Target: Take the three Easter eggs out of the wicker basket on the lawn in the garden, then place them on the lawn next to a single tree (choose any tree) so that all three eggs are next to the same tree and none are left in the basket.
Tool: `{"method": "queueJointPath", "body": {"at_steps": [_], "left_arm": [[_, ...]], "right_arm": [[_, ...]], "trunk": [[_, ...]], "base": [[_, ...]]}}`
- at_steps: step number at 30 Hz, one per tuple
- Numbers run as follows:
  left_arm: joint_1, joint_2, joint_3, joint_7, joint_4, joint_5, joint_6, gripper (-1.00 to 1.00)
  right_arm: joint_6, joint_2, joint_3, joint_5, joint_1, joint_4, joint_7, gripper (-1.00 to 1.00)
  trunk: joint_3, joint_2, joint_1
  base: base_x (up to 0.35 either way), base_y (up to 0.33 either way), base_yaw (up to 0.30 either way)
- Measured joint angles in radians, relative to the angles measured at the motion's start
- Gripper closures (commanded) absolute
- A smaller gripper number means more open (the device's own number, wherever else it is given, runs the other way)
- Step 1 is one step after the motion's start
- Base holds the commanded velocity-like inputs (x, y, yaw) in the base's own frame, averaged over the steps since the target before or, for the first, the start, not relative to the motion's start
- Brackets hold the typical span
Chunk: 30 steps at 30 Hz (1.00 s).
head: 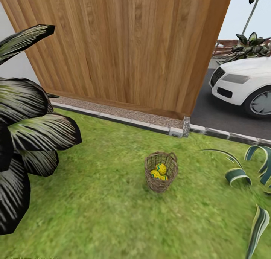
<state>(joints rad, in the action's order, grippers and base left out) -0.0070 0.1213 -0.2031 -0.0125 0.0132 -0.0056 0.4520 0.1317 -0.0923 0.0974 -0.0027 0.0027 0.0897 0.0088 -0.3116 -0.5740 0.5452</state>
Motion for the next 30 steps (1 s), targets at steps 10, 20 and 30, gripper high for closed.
{"method": "queueJointPath", "body": {"at_steps": [10,20,30], "left_arm": [[0.0,0.0,0.0,0.0,0.0,0.0,0.0,-1.0],[0.0,0.0,0.0,0.0,0.0,0.0,0.0,-1.0],[0.0,0.0,0.0,0.0,0.0,0.0,0.0,-1.0]], "right_arm": [[0.0,-0.001,0.0,0.0,0.0,0.0,-0.001,-1.0],[0.0,-0.002,-0.001,0.0,0.0,0.0,-0.001,-1.0],[0.0,-0.009,-0.002,0.0,0.0,0.001,-0.001,-1.0]], "trunk": [[-0.005,0.0,0.0],[-0.009,0.0,0.0],[-0.014,0.0,0.0]], "base": [[0.229,-0.191,0.28],[0.182,-0.227,0.28],[0.111,-0.25,0.28]]}}
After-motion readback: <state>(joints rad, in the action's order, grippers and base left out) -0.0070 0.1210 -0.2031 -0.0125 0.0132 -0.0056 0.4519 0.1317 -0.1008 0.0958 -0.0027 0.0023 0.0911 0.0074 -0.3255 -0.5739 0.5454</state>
